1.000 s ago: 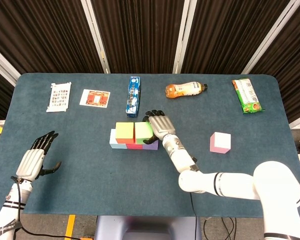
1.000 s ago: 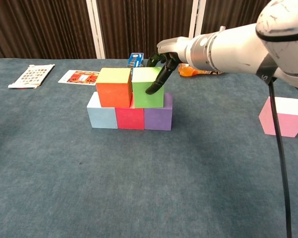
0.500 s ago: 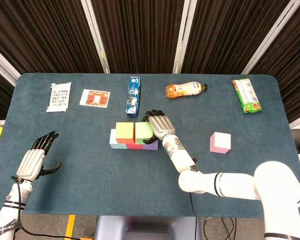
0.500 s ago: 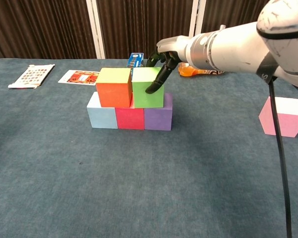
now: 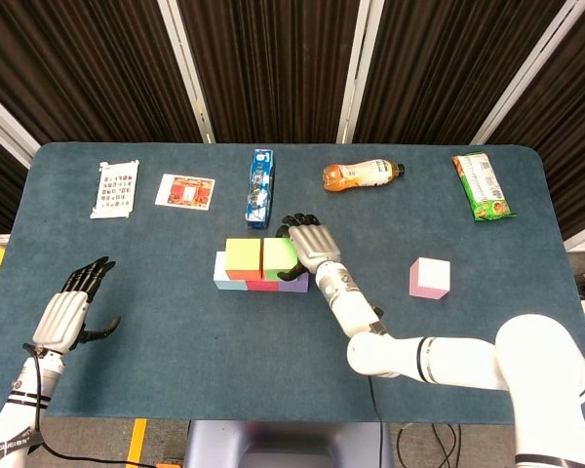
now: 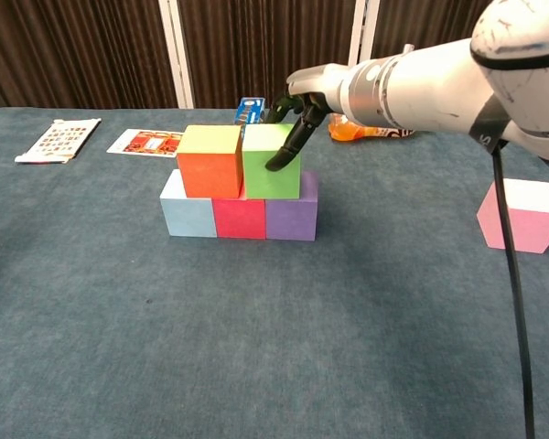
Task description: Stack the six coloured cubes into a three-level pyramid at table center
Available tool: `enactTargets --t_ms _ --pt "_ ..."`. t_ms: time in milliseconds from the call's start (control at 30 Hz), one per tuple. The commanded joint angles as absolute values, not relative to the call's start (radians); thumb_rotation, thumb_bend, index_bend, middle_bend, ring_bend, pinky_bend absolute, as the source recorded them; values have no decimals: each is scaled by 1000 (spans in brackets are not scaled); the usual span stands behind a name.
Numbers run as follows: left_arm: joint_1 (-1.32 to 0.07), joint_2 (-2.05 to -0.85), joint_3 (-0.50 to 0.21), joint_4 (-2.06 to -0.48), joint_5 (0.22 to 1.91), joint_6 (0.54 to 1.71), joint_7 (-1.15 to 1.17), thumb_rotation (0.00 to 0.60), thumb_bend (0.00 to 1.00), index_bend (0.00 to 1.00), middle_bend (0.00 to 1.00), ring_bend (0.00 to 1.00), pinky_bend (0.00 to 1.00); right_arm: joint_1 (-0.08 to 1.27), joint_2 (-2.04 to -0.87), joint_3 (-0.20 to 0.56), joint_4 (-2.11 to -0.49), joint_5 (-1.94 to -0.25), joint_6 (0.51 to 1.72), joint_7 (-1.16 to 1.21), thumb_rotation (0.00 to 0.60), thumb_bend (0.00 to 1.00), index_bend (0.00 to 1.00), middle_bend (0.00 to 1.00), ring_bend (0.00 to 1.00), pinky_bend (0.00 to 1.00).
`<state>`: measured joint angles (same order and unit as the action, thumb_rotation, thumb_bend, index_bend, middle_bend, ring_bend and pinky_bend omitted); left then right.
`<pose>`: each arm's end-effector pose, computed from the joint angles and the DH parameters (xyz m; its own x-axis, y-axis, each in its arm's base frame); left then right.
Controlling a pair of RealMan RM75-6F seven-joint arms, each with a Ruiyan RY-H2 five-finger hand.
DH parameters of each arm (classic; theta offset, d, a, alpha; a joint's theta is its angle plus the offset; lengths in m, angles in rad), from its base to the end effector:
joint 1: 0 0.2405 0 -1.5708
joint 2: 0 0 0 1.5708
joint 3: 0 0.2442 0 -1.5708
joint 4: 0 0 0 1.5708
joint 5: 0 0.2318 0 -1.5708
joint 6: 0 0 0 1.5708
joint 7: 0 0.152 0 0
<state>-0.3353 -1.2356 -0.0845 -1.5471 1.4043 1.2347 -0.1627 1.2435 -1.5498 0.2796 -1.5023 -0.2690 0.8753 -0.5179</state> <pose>-0.2741 0.2700 0.0774 0.1972 0.1580 0.9676 0.9761 -0.1236 -0.1787 -0.0118 -0.4028 -0.0512 0.2783 -0.4544 0.8462 -0.9568 -0.2088 0.2025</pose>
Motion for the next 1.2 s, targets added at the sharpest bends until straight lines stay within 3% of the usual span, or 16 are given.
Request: enactTargets --t_ms 33,400,1200 --pt "-335 -1235 -85 -1548 1404 1234 -164 600 332 53 0 0 81 1245 -1552 278 -1500 -263 876 -522 600 295 433 202 65 79" --pt "-333 -1232 -85 -1552 1405 1235 -165 600 331 53 0 0 81 1243 -1554 287 -1508 -267 889 -523 600 295 473 202 65 79" --pt "-332 -1234 -82 -1548 1404 1226 -174 600 334 50 0 0 80 1243 -1572 294 -1496 -268 893 -532 600 296 441 202 65 73"
